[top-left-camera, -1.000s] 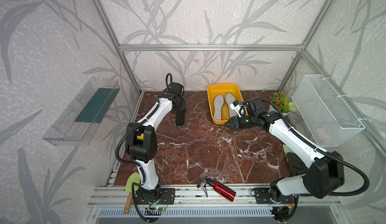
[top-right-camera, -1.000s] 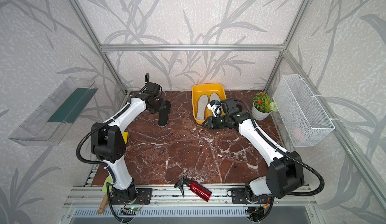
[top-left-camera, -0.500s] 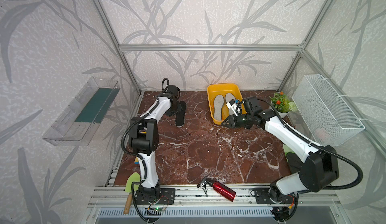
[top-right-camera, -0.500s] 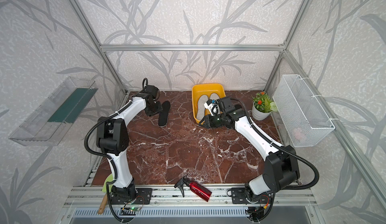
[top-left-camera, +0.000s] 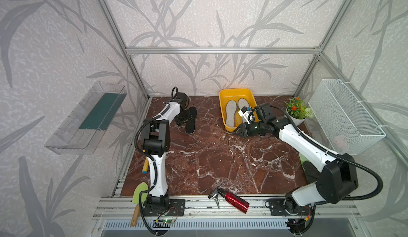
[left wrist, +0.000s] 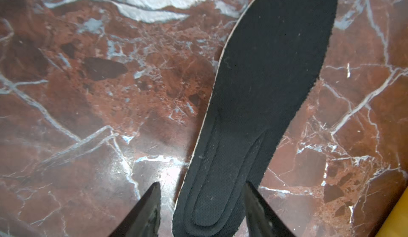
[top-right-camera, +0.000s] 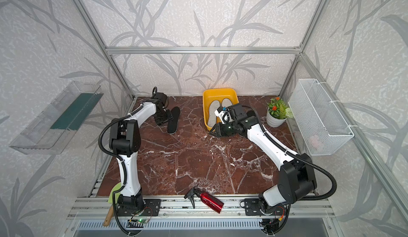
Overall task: Put the insoles into the storage box
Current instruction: Pick up the insole from the center of the board.
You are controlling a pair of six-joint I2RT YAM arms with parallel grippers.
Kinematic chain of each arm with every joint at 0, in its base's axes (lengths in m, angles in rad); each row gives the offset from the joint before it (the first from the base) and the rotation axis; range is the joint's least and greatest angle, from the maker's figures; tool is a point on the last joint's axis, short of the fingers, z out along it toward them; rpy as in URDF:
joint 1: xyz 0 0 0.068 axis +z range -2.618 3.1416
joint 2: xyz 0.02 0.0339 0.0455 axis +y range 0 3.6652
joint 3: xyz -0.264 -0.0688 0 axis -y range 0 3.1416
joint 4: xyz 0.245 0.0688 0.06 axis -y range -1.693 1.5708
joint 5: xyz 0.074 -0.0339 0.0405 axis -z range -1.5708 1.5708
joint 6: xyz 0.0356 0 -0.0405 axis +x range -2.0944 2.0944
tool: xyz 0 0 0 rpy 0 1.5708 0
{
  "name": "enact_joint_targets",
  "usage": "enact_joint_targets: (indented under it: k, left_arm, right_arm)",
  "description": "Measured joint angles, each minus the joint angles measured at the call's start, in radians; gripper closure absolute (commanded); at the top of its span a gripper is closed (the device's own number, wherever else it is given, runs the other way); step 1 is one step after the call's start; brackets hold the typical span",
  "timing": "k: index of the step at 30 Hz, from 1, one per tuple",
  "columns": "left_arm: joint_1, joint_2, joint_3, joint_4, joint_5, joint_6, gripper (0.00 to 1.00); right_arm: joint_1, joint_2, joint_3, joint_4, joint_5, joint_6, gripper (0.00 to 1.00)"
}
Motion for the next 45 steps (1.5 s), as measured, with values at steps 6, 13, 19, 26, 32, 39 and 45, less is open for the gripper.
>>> enact_joint_targets:
  k: [6, 13, 19, 26, 32, 39, 45]
  left_arm:
    - [-0.003, 0.056, 0.032, -0.013, 0.010, 0.011, 0.36]
    - [-0.018, 0.119, 0.101, -0.077, -0.014, 0.025, 0.36]
    - [-0.040, 0.130, 0.131, -0.120, -0.059, 0.038, 0.61]
    - [-0.059, 0.136, 0.144, -0.166, -0.120, 0.053, 0.77]
    - [-0.059, 0.139, 0.145, -0.179, -0.137, 0.056, 0.90]
    - [-0.059, 0.143, 0.149, -0.193, -0.148, 0.057, 1.00]
    - [-0.059, 0.143, 0.149, -0.192, -0.150, 0.058, 1.00]
  right_arm:
    - [0.000, 0.000, -0.002, 0.002, 0.003, 0.000, 0.64]
    - [0.000, -0.004, -0.031, 0.008, 0.004, 0.000, 0.64]
    - [0.000, -0.018, -0.034, 0.009, 0.009, 0.000, 0.64]
    - [0.000, -0.024, -0.034, 0.010, 0.011, 0.000, 0.64]
    - [0.000, -0.027, -0.034, 0.009, 0.021, 0.000, 0.64]
    - [0.000, -0.041, -0.034, 0.009, 0.023, 0.001, 0.64]
    - [0.000, -0.041, -0.034, 0.009, 0.023, 0.002, 0.64]
